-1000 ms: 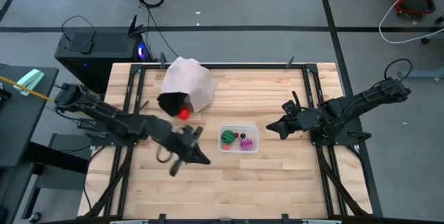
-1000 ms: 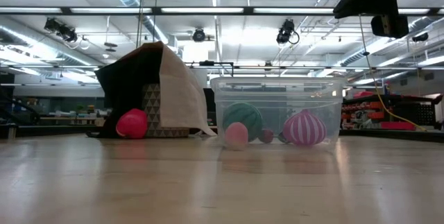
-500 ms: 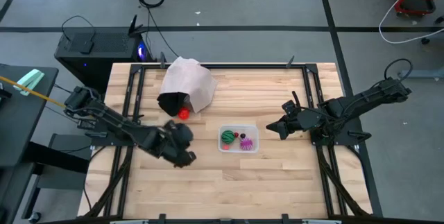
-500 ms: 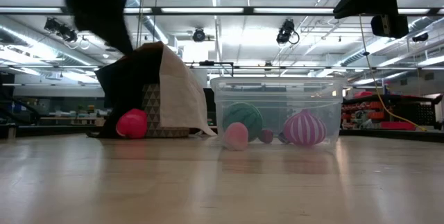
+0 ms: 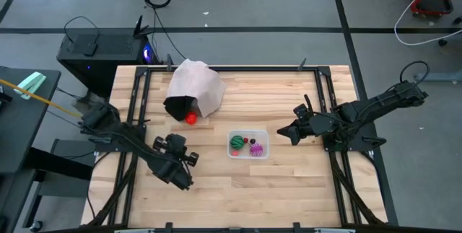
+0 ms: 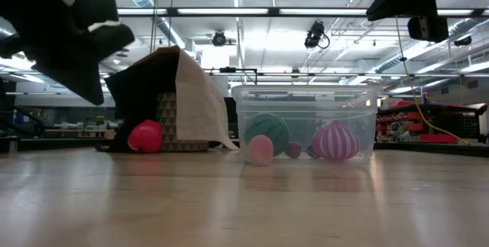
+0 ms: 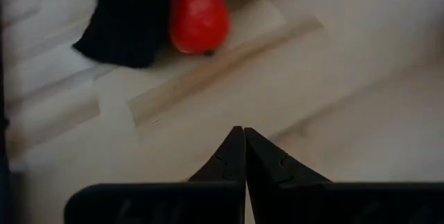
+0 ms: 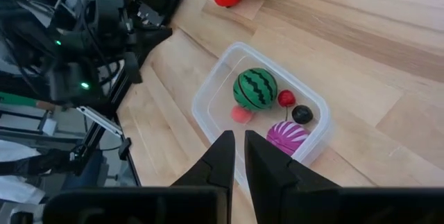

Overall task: Pick and placing Produce into tupperware
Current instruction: Put the apple into the transparent bin

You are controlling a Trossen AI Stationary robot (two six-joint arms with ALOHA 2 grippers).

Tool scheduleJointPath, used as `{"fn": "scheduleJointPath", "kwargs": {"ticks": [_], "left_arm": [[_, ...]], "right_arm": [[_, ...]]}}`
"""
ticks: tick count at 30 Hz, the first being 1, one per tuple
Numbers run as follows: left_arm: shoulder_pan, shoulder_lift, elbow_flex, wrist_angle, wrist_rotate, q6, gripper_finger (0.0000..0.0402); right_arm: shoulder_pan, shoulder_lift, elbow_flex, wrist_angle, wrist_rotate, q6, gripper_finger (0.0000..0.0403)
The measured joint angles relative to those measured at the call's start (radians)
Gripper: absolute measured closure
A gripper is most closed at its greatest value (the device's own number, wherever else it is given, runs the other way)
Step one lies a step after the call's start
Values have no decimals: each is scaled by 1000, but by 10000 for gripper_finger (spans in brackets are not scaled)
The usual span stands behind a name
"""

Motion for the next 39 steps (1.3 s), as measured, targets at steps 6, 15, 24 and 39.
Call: {"fn": "scheduleJointPath", "kwargs": {"ticks": [6,15,24,39], "left_arm": [[-13,60,0,-80,-19,-189,397],[38,70,0,-59,-149,-87,365],[142,75,0,16,-115,113,377],[247,74,-86,148,-68,92,220]], "right_arm": [[0,0,0,1,1,5,362],[0,0,0,3,1,-2,362],[0,0,0,7,2,-24,362],[0,0,0,10,1,-74,362]]}}
